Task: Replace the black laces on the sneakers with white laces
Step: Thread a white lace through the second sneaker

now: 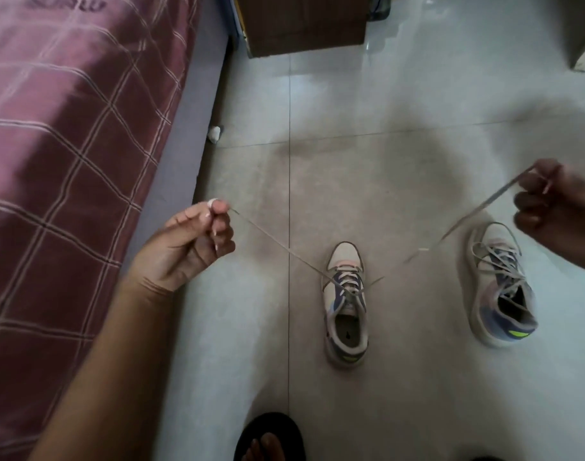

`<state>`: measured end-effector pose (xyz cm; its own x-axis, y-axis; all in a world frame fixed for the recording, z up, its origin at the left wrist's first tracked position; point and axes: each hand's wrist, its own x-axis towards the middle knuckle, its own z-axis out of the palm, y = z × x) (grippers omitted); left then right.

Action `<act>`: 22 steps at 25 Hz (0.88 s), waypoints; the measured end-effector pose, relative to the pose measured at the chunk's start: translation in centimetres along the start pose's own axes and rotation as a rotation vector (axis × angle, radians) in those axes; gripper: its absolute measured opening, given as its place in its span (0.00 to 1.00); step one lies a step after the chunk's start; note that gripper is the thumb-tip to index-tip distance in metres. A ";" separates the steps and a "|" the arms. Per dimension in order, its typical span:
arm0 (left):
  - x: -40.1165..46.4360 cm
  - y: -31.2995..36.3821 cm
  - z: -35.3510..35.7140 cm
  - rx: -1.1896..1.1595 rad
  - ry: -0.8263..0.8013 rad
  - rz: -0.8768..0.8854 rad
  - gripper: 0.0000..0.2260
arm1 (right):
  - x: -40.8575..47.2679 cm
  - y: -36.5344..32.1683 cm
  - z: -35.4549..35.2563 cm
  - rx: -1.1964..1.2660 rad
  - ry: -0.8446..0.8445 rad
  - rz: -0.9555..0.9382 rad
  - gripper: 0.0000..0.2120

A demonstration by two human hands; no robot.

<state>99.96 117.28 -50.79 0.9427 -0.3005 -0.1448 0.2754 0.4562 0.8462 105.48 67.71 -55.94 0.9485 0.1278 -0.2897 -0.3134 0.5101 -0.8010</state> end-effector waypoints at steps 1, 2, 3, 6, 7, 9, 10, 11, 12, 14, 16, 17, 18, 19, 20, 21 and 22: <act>0.2 -1.0 0.2 -0.024 0.014 -0.022 0.04 | 1.1 1.6 1.4 -0.027 -0.034 0.081 0.14; 0.6 -2.4 0.6 -0.041 0.071 -0.075 0.07 | 1.1 3.6 2.6 -0.047 -0.005 0.169 0.11; 1.2 -4.1 1.0 -0.050 0.161 -0.157 0.10 | 0.8 6.1 3.4 -0.104 0.085 0.179 0.10; 2.7 -10.4 1.9 -0.059 0.444 -0.381 0.06 | -1.2 12.4 6.6 -0.196 0.155 0.388 0.06; 3.0 -12.6 2.2 -0.040 0.503 -0.448 0.05 | -1.7 14.1 7.2 -0.252 0.175 0.452 0.05; 3.1 -16.1 2.8 0.060 0.601 -0.547 0.04 | -2.3 16.8 7.5 -0.375 0.221 0.514 0.03; 2.9 -17.6 3.1 0.100 0.646 -0.574 0.04 | -2.4 17.8 7.6 -0.424 0.255 0.525 0.04; 2.7 -18.8 3.5 0.112 0.683 -0.583 0.04 | -2.6 18.6 7.6 -0.455 0.289 0.525 0.04; 2.6 -19.8 3.9 0.096 0.708 -0.577 0.05 | -2.7 19.1 7.7 -0.464 0.318 0.520 0.04; 2.6 -20.8 4.5 0.025 0.723 -0.536 0.06 | -2.7 19.8 8.0 -0.441 0.349 0.504 0.04; 2.9 -20.9 4.8 -0.040 0.715 -0.475 0.05 | -2.6 20.1 8.4 -0.428 0.344 0.486 0.04; 3.1 -20.8 4.8 -0.050 0.715 -0.449 0.05 | -2.4 20.3 8.5 -0.455 0.341 0.475 0.05; 3.4 -20.8 4.8 -0.053 0.722 -0.434 0.05 | -2.2 20.4 8.6 -0.494 0.341 0.465 0.06; 3.6 -20.8 4.8 -0.054 0.736 -0.430 0.04 | -2.1 20.4 8.8 -0.533 0.339 0.459 0.08; 3.7 -20.8 4.8 -0.060 0.747 -0.431 0.03 | -1.9 20.5 8.8 -0.564 0.330 0.457 0.09; 3.7 -20.8 4.8 -0.054 0.752 -0.437 0.04 | -1.8 20.5 8.9 -0.590 0.317 0.460 0.08; 3.7 -20.9 4.8 -0.020 0.751 -0.449 0.05 | -1.7 20.5 8.9 -0.621 0.301 0.465 0.07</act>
<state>96.80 102.62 -66.53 0.6171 0.1731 -0.7676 0.6468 0.4439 0.6202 97.84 85.52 -67.23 0.6910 -0.0678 -0.7197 -0.7220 -0.1120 -0.6827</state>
